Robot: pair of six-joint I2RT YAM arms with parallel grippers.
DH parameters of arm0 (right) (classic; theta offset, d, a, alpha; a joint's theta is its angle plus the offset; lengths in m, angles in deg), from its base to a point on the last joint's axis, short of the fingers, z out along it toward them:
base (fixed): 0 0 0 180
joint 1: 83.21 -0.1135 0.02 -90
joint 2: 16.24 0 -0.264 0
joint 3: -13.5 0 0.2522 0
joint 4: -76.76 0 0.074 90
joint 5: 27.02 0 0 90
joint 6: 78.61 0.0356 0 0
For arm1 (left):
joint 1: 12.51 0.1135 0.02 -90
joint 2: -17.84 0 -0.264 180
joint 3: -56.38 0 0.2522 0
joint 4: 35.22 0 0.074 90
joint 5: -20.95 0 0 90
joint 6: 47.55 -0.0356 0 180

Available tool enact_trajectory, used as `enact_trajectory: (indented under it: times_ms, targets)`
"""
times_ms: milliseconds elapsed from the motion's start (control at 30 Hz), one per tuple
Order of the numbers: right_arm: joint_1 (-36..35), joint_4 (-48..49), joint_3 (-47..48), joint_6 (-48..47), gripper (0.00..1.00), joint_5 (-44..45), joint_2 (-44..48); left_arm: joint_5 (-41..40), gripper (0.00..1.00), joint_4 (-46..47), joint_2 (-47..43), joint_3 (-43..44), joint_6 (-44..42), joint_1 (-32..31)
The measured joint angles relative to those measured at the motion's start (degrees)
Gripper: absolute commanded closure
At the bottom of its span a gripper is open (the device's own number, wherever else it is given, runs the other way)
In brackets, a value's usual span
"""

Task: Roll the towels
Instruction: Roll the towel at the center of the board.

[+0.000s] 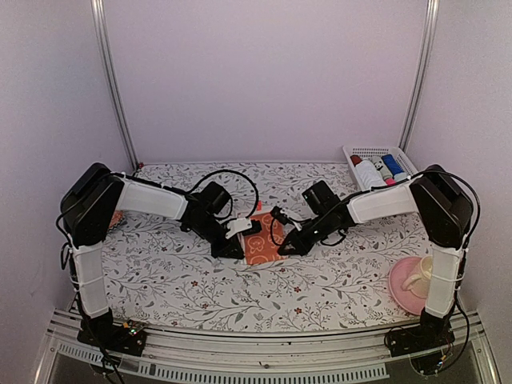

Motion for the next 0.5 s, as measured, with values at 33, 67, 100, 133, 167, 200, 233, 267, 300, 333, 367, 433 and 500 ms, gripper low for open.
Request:
enact_trajectory:
  times_ms: [33, 67, 100, 133, 167, 200, 233, 267, 300, 333, 367, 433, 500]
  targets:
    - [0.00, 0.28, 0.00, 0.11, 0.93, -0.42, 0.00, 0.00, 0.87, 0.00, 0.00, 0.00, -0.02, 0.00]
    - [0.00, 0.50, 0.00, 0.17, 0.93, -0.72, 0.00, 0.00, 0.87, 0.00, 0.00, 0.00, -0.02, 0.00]
    - [0.00, 0.63, 0.00, 0.31, 0.93, -0.90, 0.00, 0.00, 0.87, 0.00, 0.00, 0.00, -0.02, 0.00]
    - [0.00, 0.76, 0.00, 0.39, 0.93, -0.92, 0.00, 0.00, 0.87, -0.02, 0.00, 0.02, -0.02, 0.00]
    - [0.07, 0.94, 0.00, 0.59, 0.93, -0.92, 0.00, -0.02, 0.87, -0.02, 0.00, 0.04, -0.02, 0.00]
    - [0.13, 1.03, 0.00, 0.76, 0.93, -0.90, 0.00, -0.04, 0.87, -0.02, 0.02, 0.09, -0.02, 0.00]
    - [0.26, 1.09, 0.00, 0.92, 0.93, -0.85, 0.00, -0.11, 0.87, -0.02, 0.02, 0.09, -0.02, 0.00]
    - [0.39, 1.16, 0.00, 1.14, 0.92, -0.72, -0.02, -0.17, 0.87, -0.02, 0.02, 0.09, -0.02, 0.00]
    - [0.55, 1.22, 0.00, 1.31, 0.92, -0.57, -0.07, -0.22, 0.87, -0.02, 0.02, 0.09, -0.02, 0.00]
    - [0.72, 1.29, 0.02, 1.73, 0.92, -0.31, -0.13, -0.28, 0.87, -0.02, 0.02, 0.09, -0.02, 0.00]
    - [1.01, 1.27, 0.33, 2.14, 0.92, 0.07, -0.46, -0.37, 0.86, 0.00, 0.02, 0.09, -0.04, 0.00]
    - [1.42, 1.36, 1.60, 3.06, 0.92, 0.72, -1.64, -0.72, 0.85, 0.13, 0.00, 0.09, -0.09, -0.04]
    - [1.86, 1.60, 2.80, 3.82, 0.92, 1.18, -2.95, -1.16, 0.83, 0.35, 0.00, 0.09, -0.22, -0.09]
